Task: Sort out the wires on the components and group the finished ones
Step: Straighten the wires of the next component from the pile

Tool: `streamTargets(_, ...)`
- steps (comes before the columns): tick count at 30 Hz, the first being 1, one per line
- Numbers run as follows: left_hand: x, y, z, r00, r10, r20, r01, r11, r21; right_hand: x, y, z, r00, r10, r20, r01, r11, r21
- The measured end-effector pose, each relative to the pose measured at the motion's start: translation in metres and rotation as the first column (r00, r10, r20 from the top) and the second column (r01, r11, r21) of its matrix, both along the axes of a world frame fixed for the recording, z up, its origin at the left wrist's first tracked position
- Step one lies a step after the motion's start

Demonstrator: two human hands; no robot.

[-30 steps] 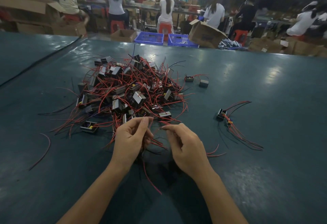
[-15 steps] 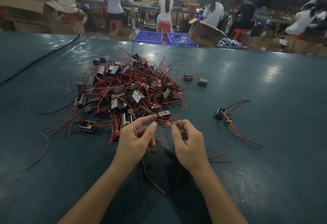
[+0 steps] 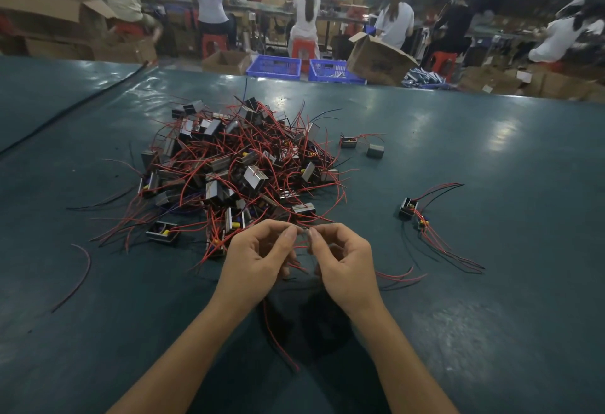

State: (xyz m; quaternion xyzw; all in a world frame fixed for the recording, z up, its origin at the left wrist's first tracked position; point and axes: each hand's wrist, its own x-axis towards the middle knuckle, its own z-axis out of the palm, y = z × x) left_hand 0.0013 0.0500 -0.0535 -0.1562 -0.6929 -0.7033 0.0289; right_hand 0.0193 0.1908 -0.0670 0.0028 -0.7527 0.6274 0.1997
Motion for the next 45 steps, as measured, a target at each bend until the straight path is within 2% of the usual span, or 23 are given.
streamTargets(7,0.0017,0.0006,-0.0001,0.997,-0.049,0.063,0.045,0.997,0.059,0.0016,-0.0019,0.0021,1.0,0.009,-0.019,-0.009,1.0,0.001)
streamTargets(17,0.001,0.0008,-0.0014,0.998,-0.009,0.067,0.005,0.997,0.072,0.0033,-0.0046,0.0004,0.998,0.064,-0.011,-0.064,0.996,-0.055)
streamTargets(31,-0.0022,0.0009,-0.0013,0.981,0.007,0.194,-0.044,0.982,0.185,0.0055,-0.007,0.0022,0.995,0.093,-0.035,-0.096,0.992,-0.08)
streamTargets(39,-0.0001,0.0003,0.0026,0.988,0.012,0.152,-0.034,0.99,0.14,0.0074,-0.0058,0.0027,0.992,0.108,-0.064,-0.112,0.992,-0.063)
streamTargets(45,0.0027,-0.0009,0.0049,0.999,0.051,-0.008,-0.052,0.996,-0.068,0.0057,-0.0017,0.0056,0.991,0.097,-0.091,-0.095,0.995,0.026)
